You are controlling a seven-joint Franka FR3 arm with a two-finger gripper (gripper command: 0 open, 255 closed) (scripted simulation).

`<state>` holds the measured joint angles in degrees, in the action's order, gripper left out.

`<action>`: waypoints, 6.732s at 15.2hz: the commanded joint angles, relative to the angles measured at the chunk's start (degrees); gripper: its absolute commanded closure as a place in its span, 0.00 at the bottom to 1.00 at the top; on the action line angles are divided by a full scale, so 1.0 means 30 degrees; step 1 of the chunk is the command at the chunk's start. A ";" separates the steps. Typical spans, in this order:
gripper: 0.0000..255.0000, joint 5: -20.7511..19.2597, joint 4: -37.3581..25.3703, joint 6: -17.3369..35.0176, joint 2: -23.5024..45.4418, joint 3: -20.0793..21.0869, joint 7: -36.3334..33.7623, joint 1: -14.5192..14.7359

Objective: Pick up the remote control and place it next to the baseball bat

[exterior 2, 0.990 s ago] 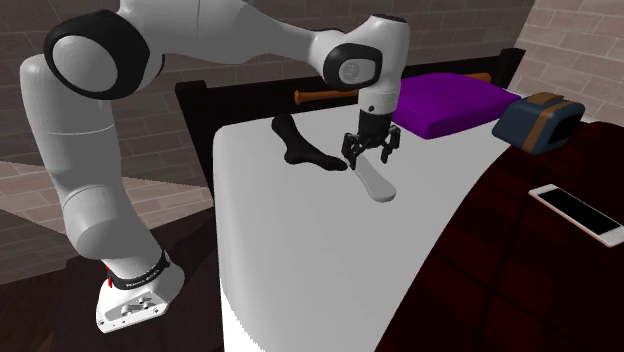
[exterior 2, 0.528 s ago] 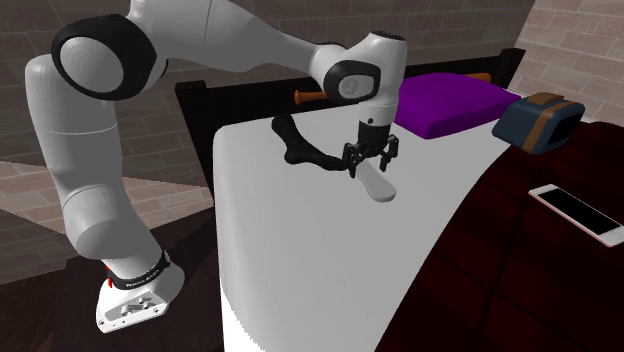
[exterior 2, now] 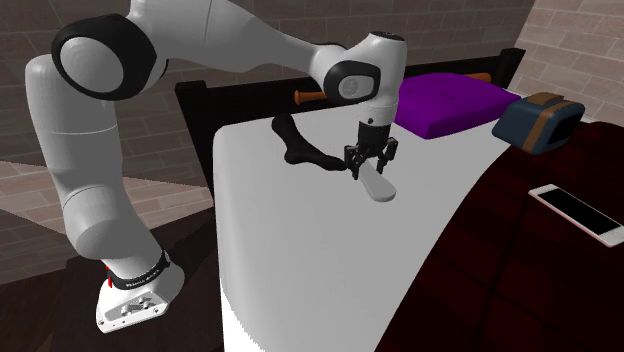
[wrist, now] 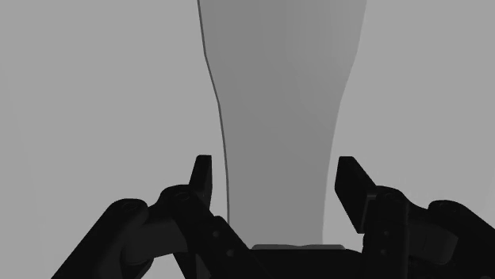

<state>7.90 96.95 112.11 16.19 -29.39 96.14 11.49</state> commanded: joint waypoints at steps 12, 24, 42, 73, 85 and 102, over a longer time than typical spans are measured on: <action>1.00 -0.0161 -0.0990 -0.1190 -0.0238 -0.0066 -0.0105 -0.0008; 1.00 -0.0271 -0.3965 -0.4234 -0.0331 -0.0175 -0.0207 -0.0190; 1.00 -0.0111 -0.8259 -0.7547 0.0639 0.0656 -0.2973 0.1233; 1.00 0.0230 -0.7197 -0.4200 0.2968 0.2245 -0.7654 0.4571; 1.00 0.0274 -0.5203 -0.2212 0.2979 0.2303 -0.7585 0.4752; 0.00 0.0216 -0.7615 -0.4629 0.2951 0.2239 -0.7694 0.4553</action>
<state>8.52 74.53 98.57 24.91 -22.68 73.06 25.22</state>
